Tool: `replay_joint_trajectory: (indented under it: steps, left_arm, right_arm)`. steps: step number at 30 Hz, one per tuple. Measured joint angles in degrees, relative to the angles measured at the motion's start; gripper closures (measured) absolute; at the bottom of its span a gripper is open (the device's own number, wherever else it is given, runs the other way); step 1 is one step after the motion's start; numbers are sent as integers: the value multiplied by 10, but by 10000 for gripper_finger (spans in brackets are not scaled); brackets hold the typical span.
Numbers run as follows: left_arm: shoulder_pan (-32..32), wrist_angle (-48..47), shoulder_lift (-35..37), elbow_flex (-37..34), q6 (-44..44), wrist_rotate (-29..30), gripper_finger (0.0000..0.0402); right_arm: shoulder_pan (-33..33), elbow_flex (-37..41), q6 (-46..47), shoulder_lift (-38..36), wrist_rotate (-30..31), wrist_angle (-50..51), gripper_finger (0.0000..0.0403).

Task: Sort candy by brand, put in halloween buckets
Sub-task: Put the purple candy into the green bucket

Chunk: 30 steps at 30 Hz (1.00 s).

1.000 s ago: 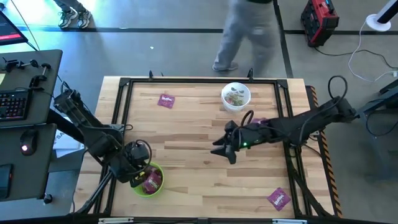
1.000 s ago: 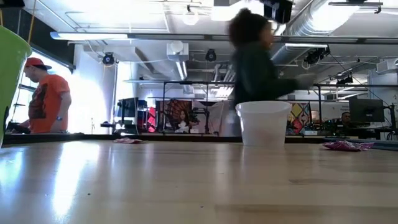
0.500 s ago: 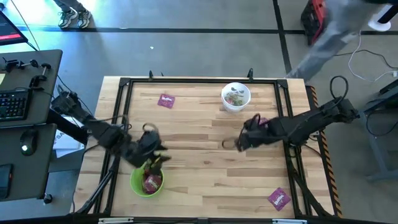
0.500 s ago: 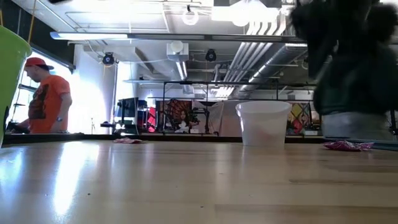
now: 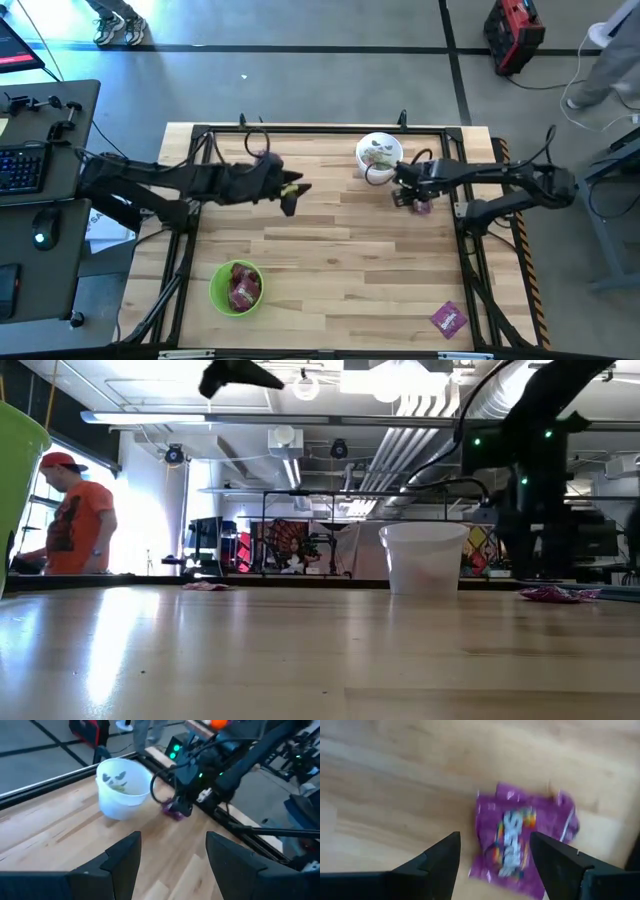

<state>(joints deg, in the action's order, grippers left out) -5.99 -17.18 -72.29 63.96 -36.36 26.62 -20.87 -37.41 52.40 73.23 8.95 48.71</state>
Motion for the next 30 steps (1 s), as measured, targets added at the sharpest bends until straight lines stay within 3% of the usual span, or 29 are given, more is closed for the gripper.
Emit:
replay_joint_trajectory:
  steps: [7,13,18,23,30]
  left_arm:
    - [54,-17,-4,0,-18,-30,188]
    - [79,-17,-4,0,-8,-28,188]
    - [100,-17,-4,0,-2,-60,188]
    - [105,-25,-4,0,26,-70,188]
    - [114,-40,43,-1,72,-100,188]
  right_arm:
    - [-43,1,-96,26,-2,-2,172]
    - [-42,1,-131,79,-8,-30,205]
    - [-35,-1,-139,92,-2,-48,266]
    - [-14,-14,-139,82,1,-17,382]
    - [57,-119,-139,7,16,76,400]
